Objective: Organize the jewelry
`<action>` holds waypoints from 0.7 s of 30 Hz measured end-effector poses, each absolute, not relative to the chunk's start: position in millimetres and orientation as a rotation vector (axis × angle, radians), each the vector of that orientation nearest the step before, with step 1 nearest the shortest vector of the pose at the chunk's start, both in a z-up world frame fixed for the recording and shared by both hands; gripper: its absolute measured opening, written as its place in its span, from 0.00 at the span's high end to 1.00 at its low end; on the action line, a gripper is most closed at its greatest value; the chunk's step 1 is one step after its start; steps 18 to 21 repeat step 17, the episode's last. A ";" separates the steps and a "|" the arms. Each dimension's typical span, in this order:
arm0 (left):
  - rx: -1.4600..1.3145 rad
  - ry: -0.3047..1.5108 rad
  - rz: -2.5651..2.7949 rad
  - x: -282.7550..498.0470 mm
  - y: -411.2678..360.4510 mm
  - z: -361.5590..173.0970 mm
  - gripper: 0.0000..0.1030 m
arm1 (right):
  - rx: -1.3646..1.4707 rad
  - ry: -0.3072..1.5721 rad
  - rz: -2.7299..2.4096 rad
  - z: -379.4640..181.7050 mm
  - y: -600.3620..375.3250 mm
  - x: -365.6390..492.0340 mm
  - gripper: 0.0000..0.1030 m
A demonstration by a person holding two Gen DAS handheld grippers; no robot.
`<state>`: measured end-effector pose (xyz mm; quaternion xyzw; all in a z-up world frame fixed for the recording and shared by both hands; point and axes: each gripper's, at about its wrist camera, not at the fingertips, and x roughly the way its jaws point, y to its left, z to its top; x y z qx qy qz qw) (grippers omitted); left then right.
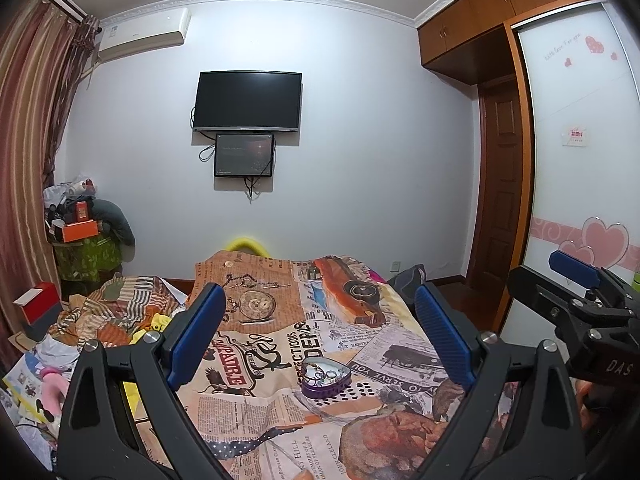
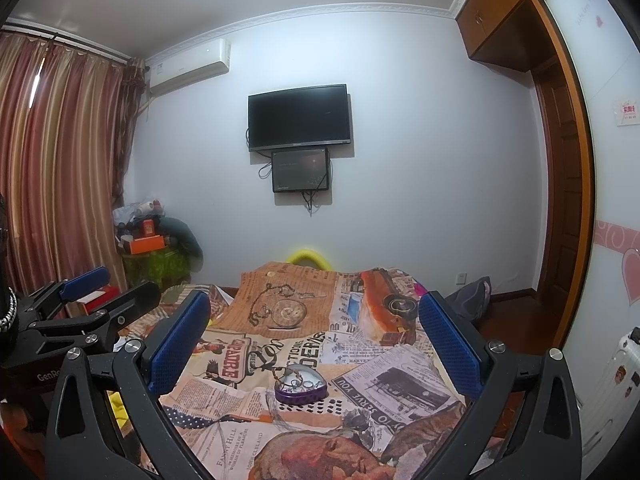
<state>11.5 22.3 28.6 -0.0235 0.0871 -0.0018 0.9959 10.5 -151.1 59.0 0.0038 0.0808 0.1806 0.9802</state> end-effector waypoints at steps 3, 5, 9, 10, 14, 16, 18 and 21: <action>-0.048 0.174 -0.002 12.0 22.1 28.5 0.07 | 0.007 0.163 0.362 59.2 -151.6 10.6 0.00; -0.049 0.176 -0.007 12.1 22.2 27.9 0.07 | 0.009 0.165 0.360 58.5 -152.3 11.8 0.00; -0.047 0.179 -0.008 14.2 21.3 26.1 0.07 | 0.013 0.169 0.358 59.0 -152.1 14.3 0.00; -0.045 0.180 -0.006 15.0 21.1 26.1 0.07 | 0.013 0.170 0.357 59.0 -152.2 14.4 0.00; -0.039 0.185 -0.005 18.1 20.1 24.0 0.07 | 0.014 0.175 0.357 58.6 -151.9 16.8 0.00; -0.039 0.188 -0.006 20.2 19.9 22.7 0.07 | 0.015 0.180 0.358 57.4 -151.1 17.8 0.00; -0.038 0.190 -0.006 21.5 20.3 22.0 0.07 | 0.015 0.182 0.358 56.8 -150.8 18.6 0.00; -0.038 0.190 -0.006 21.5 20.3 22.0 0.07 | 0.015 0.182 0.358 56.8 -150.8 18.6 0.00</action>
